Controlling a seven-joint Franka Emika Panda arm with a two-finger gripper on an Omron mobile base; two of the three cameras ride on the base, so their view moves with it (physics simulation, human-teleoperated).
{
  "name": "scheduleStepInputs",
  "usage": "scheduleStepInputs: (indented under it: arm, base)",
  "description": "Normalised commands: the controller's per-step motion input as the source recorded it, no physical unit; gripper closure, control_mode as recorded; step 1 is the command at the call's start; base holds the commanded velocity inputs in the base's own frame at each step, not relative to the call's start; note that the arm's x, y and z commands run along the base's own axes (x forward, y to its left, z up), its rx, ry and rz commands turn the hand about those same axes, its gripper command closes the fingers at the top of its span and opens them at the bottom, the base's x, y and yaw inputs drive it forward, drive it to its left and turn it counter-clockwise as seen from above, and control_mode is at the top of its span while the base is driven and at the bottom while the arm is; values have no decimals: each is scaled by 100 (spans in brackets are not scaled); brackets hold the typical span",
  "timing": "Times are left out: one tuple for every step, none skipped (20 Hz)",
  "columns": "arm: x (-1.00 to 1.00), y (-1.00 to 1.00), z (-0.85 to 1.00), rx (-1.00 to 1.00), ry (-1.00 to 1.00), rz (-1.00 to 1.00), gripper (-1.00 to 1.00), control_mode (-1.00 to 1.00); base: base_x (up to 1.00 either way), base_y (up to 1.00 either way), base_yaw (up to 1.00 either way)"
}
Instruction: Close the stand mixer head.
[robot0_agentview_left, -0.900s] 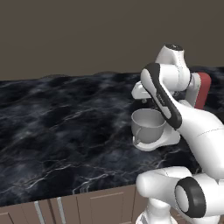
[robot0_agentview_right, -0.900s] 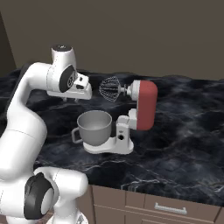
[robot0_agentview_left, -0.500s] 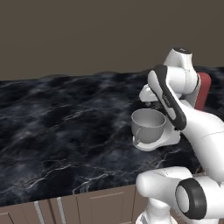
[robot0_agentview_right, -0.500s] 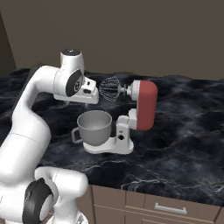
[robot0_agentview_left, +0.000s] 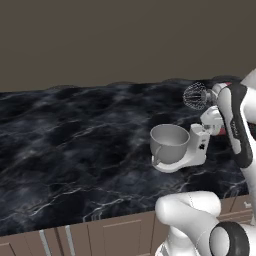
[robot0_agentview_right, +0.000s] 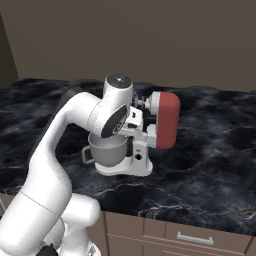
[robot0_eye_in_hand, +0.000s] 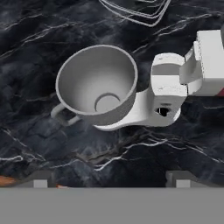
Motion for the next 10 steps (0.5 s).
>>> scheduleStepInputs:
  arm:
    - [-33,-100,0,4,-15,0,-100,-100]
    - [-25,-100,0,2,-15,0,-100,-100]
    - [-11,-100,0,2,-12,0,-100,-100]
    - [0,-100,0,2,-11,0,-100,-100]
    - [0,-100,0,2,-11,0,-100,-100]
    - [0,-100,-4,1,-12,0,-100,-100]
    - [0,-100,-2,2,-14,0,-100,-100]
    - [0,-100,-8,4,-17,0,-100,-100]
    - [0,-100,-8,4,-18,0,-100,-100]
    - [0,-100,-11,3,-21,0,-100,-100]
  base:
    - [0,0,0]
    - [0,0,0]
    - [0,0,0]
    - [0,0,0]
    - [0,0,0]
    - [0,0,0]
    - [0,0,0]
    - [0,0,0]
    - [0,0,0]
    - [0,0,0]
